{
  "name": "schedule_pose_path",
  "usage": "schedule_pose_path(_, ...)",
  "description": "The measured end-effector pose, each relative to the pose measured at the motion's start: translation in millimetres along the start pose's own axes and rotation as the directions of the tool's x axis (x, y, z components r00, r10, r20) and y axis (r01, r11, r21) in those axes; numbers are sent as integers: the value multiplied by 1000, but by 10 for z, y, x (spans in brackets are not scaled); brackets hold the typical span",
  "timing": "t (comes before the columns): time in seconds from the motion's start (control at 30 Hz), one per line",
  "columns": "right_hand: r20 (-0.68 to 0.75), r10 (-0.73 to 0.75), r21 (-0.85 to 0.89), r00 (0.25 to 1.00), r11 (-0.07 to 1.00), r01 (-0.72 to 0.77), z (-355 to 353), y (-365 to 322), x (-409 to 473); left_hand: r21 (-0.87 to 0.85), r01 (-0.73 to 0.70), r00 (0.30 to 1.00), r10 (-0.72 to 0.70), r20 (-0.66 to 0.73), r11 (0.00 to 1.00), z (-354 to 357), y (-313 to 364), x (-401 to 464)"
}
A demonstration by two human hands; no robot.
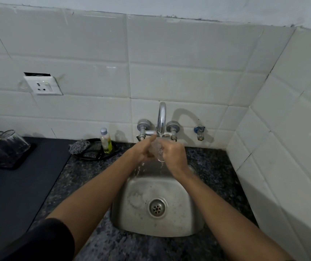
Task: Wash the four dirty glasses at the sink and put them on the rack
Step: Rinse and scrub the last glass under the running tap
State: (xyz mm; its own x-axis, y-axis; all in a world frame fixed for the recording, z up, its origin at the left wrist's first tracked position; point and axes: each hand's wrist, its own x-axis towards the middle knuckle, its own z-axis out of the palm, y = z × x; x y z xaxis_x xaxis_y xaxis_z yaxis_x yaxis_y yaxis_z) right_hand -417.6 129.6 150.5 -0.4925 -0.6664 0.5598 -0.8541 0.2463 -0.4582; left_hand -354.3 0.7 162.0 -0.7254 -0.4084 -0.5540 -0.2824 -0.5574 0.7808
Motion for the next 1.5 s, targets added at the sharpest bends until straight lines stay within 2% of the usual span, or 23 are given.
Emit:
schedule_pose_path(0.03,1,-125,-29,992,992,125,-13,-3,-1,31,-2,1000,3,-21,1000,0,6,-13)
schedule_pose_path(0.07,-3,-164,-38,986,986,164,-11,-17,-4,37,-11,999,13,-48,999,-17,6,4)
schedule_pose_path(0.13,-4,29,17,1000,999,-29,8,-46,0,-31,-49,997,47,-61,998,-63,7,29)
schedule_pose_path(0.2,42,300,105,953,947,-302,40,-3,33,-104,-74,997,71,-31,992,-84,-11,31)
schedule_pose_path(0.23,64,337,117,939,932,-342,49,23,47,-112,-66,998,65,-14,991,-83,-20,34)
schedule_pose_path(0.37,12,-9,-26,1000,1000,9,-28,-40,17,48,27,999,-25,-39,998,9,15,-5)
schedule_pose_path(0.4,-3,-37,-16,999,999,37,-36,-64,2,56,19,998,-16,-60,998,17,33,-4)
schedule_pose_path(0.47,-25,129,74,991,989,-127,-33,-67,-6,9,-24,996,25,-88,1000,6,50,2)
schedule_pose_path(0.53,48,354,115,934,927,-357,-1,5,25,-63,-49,996,44,-75,997,-9,20,10)
schedule_pose_path(0.57,83,388,103,918,913,-395,13,51,38,-89,-41,998,36,-58,995,-9,-6,6)
schedule_pose_path(0.63,94,282,58,955,956,-288,-25,44,39,-88,13,999,-17,-49,996,5,-49,5)
schedule_pose_path(0.73,69,-49,-48,996,997,52,-77,-40,-8,19,37,996,-35,-86,999,-8,-48,23)
schedule_pose_path(0.77,53,-51,-40,997,998,53,-73,-50,-26,20,13,996,-11,-92,1000,-27,-38,37)
schedule_pose_path(0.87,59,264,46,963,963,-267,-41,-28,-6,-28,-77,994,74,-84,997,-88,-22,52)
schedule_pose_path(0.93,119,358,52,926,929,-366,-25,12,38,-68,-103,993,98,-72,992,-111,-53,53)
schedule_pose_path(1.0,159,280,-8,947,959,-282,-44,-24,55,-75,-59,997,56,-47,995,-96,-87,54)
schedule_pose_path(1.1,155,19,-133,988,991,2,-12,-56,3,7,-4,1000,4,-31,1000,-61,-91,83)
schedule_pose_path(1.17,100,72,-79,992,995,-64,6,-47,-15,-25,-52,995,50,-84,998,-78,-75,136)
schedule_pose_path(1.2,109,179,-43,978,984,-175,12,-30,-9,-52,-82,993,77,-95,995,-82,-69,137)
schedule_pose_path(1.27,249,439,85,863,878,-471,-3,14,42,-98,-117,993,112,-48,988,-126,-77,155)
schedule_pose_path(1.33,489,561,282,668,623,-730,-61,0,80,-128,-124,991,129,33,984,-152,-107,164)
schedule_pose_path(1.4,650,512,366,562,437,-822,-138,-25,95,-179,-141,988,150,38,974,-170,-115,152)
schedule_pose_path(1.5,789,362,473,497,158,-867,-228,1,59,-215,-226,972,235,16,950,-205,-123,165)
